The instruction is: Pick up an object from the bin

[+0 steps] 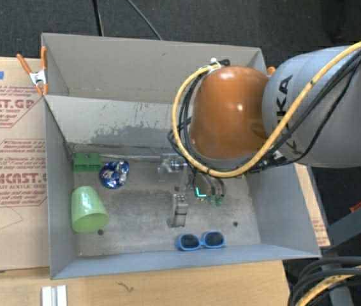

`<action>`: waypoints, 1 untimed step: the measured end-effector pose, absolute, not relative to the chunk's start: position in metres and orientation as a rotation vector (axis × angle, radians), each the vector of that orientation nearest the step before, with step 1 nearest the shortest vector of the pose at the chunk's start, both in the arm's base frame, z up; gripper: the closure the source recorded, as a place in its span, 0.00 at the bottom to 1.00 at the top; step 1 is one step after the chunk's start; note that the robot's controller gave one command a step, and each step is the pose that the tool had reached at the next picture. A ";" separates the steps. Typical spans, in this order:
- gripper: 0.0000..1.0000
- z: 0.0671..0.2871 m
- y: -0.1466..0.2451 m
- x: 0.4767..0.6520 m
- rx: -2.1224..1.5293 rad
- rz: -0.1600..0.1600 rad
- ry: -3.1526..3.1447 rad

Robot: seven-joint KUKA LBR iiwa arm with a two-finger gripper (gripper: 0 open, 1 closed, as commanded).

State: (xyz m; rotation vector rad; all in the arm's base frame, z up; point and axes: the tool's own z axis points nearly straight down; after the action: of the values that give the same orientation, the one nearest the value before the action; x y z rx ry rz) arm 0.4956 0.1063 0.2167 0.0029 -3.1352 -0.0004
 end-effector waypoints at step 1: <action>0.00 0.124 0.250 0.555 0.217 -0.004 -3.136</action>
Offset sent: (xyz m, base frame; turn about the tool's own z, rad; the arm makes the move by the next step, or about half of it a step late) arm 0.0596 0.1389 -0.0894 -0.1288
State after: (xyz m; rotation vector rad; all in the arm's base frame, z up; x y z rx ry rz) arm 0.5548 0.2499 0.1244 0.2168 -3.1355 -0.0042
